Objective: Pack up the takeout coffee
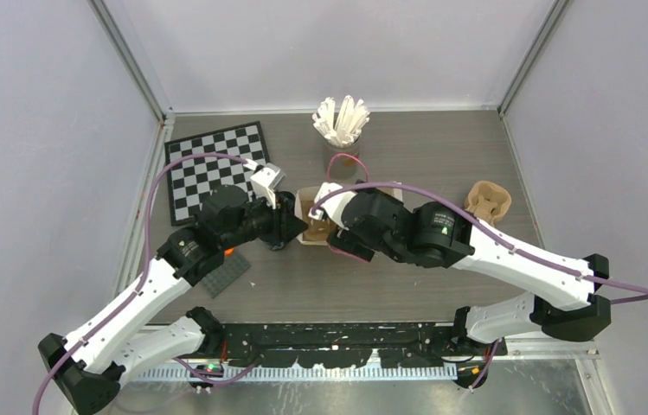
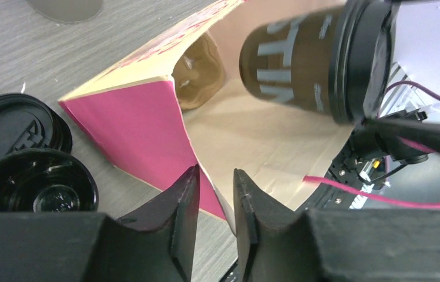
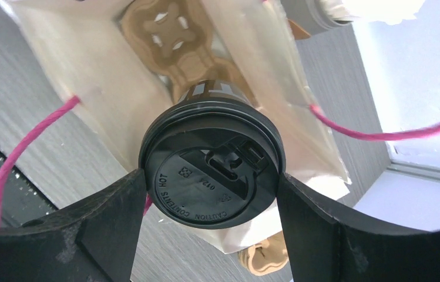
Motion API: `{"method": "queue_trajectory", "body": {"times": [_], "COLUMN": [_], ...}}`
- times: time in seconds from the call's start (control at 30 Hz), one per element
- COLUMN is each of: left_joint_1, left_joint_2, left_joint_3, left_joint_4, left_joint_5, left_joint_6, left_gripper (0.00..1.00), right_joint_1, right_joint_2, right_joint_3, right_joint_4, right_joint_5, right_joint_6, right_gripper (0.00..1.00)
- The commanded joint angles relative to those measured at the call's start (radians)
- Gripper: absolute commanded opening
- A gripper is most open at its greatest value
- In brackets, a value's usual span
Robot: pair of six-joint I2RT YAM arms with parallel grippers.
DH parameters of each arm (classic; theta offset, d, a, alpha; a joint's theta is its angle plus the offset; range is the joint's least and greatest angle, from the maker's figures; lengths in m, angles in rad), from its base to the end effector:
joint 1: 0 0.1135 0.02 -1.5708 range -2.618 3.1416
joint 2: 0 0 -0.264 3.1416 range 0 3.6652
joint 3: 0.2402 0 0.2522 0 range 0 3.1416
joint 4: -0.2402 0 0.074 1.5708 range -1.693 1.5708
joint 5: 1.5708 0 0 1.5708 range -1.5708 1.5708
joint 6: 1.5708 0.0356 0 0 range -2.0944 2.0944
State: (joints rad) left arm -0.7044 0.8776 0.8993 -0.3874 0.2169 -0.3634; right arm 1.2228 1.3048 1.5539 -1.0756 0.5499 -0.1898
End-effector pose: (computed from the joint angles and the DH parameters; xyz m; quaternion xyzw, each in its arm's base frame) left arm 0.1448 -0.1331 0.3430 0.1994 0.7968 -0.3635 0.4396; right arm 0.1007 0.2229 0.4100 -0.5068 0.7461 -0.0471 0.4292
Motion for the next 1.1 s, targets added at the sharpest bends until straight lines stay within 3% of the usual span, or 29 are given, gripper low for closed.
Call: {"method": "queue_trajectory", "body": {"times": [0.0,0.13,0.33,1.07], "left_joint_1": [0.003,0.003,0.003,0.003], "left_joint_2": [-0.036,-0.073,-0.100,-0.054], "left_joint_3": [0.030,0.043,0.051,0.062], "left_joint_4": [-0.041,-0.137,-0.220,-0.211], "left_joint_5": [-0.038,-0.060,-0.037,-0.034], "left_joint_6": [-0.035,-0.077,-0.109,-0.116], "left_gripper": [0.35,0.45,0.51,0.49], "right_joint_1": [0.051,0.067,0.090,0.094], "right_joint_2": [-0.049,-0.069,-0.074,-0.092], "right_joint_3": [-0.066,-0.110,-0.166,-0.289], "right_joint_4": [0.058,0.105,0.161,0.319], "right_joint_5": [-0.050,-0.068,-0.088,-0.077], "right_joint_6": [-0.011,-0.027,-0.065,-0.249], "right_gripper": [0.73,0.73,0.73,0.74]}}
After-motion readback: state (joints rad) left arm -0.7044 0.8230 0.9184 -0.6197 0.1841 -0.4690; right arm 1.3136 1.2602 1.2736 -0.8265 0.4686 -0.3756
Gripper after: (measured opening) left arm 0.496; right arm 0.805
